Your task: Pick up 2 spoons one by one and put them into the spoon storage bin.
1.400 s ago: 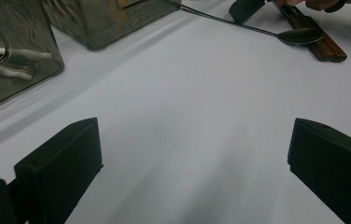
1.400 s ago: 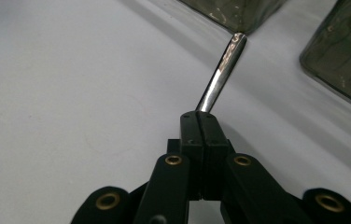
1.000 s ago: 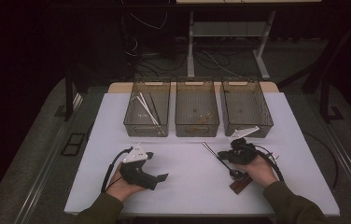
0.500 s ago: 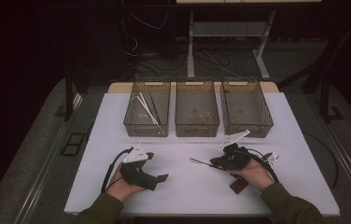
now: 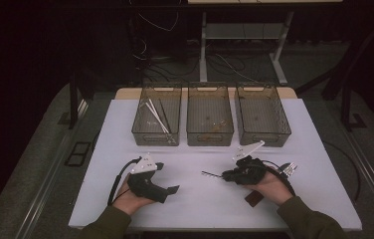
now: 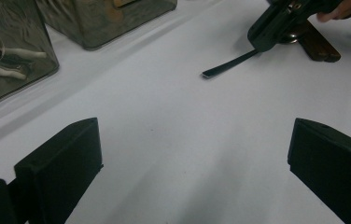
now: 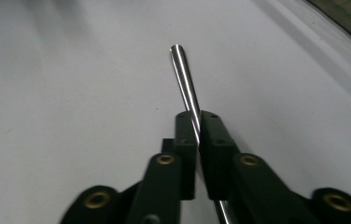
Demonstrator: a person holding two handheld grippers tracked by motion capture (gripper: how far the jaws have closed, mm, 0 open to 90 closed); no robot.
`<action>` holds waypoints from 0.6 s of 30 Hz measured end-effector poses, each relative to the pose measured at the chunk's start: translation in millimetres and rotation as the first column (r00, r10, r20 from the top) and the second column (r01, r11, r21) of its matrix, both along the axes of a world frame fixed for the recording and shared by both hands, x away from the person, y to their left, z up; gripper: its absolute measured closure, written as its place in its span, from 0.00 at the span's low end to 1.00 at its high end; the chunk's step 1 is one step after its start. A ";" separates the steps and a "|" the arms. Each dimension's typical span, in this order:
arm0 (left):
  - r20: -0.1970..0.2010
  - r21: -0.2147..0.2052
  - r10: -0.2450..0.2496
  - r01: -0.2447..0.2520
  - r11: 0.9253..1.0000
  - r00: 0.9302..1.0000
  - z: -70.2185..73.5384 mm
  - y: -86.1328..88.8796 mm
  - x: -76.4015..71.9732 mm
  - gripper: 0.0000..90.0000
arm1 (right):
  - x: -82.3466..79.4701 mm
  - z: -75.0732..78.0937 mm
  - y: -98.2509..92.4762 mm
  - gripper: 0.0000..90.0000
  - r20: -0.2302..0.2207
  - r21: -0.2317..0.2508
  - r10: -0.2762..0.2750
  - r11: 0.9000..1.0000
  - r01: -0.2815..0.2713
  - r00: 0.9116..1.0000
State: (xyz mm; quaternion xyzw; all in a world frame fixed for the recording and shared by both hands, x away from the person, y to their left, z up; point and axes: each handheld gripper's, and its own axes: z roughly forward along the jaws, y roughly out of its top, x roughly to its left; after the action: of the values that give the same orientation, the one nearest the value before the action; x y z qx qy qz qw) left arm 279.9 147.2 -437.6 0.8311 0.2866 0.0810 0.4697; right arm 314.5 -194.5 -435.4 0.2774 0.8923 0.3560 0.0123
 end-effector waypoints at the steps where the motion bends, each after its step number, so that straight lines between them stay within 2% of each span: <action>1: 0.000 -0.001 -0.001 0.001 1.000 1.000 0.0 0.0 -0.1 0.02 | -0.2 1.9 -3.3 0.84 -0.008 0.012 -0.005 1.000 0.005 1.000; 5: 0.000 -0.002 -0.002 0.002 1.000 1.000 0.0 -0.1 -0.2 0.02 | -3.4 8.1 -20.7 0.67 -0.017 0.047 -0.035 0.998 0.036 0.999; 8: 0.001 -0.001 -0.003 0.003 1.000 1.000 0.1 -0.3 -0.3 0.02 | -6.8 10.1 -36.2 0.61 -0.024 0.045 -0.058 0.997 0.059 0.998; 14: -0.003 0.000 -0.006 0.006 1.000 1.000 -0.3 -0.6 0.1 0.02 | -14.8 9.5 -66.2 0.54 -0.015 0.039 -0.117 0.992 0.118 0.993; 18: -0.006 -0.002 -0.007 0.007 1.000 1.000 -0.6 -1.3 0.1 0.02 | -19.4 6.3 -75.8 0.52 -0.021 0.032 -0.141 0.989 0.142 0.990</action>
State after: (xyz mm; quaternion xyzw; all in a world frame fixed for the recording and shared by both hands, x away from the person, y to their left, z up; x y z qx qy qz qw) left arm 280.0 146.0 -438.2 0.8319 0.2850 0.0766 0.4699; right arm 295.1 -270.3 -429.0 0.3436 0.8643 0.3666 0.0247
